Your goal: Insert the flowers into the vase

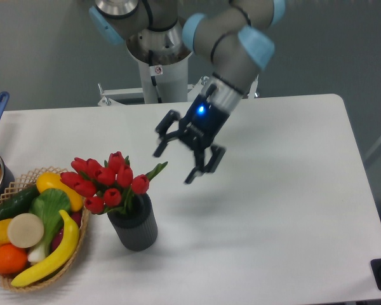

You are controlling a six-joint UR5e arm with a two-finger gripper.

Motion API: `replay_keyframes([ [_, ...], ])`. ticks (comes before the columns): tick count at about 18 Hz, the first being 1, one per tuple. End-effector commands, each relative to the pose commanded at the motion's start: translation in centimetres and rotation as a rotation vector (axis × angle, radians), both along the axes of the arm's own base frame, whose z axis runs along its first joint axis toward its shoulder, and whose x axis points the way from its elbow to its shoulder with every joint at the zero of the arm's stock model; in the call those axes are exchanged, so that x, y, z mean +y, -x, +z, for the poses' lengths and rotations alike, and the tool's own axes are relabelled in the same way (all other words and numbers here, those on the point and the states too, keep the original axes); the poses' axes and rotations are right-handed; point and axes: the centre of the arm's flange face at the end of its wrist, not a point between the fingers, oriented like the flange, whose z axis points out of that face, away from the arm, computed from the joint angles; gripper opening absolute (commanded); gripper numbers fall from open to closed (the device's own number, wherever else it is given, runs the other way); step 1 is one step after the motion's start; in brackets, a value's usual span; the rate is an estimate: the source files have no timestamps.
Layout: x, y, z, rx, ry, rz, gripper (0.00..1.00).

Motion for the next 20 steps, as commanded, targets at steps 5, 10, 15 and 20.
replay_keyframes([
  [5, -3.6, 1.7, 2.8, 0.098, 0.088, 0.114, 1.0],
  [10, -7.2, 2.6, 7.2, 0.101, 0.26, 0.188, 1.0],
  [15, -11.9, 4.8, 11.4, 0.053, 0.411, 0.025, 1.0],
  [20, -17.2, 5.9, 14.5, 0.052, 0.445, -0.109, 1.0],
])
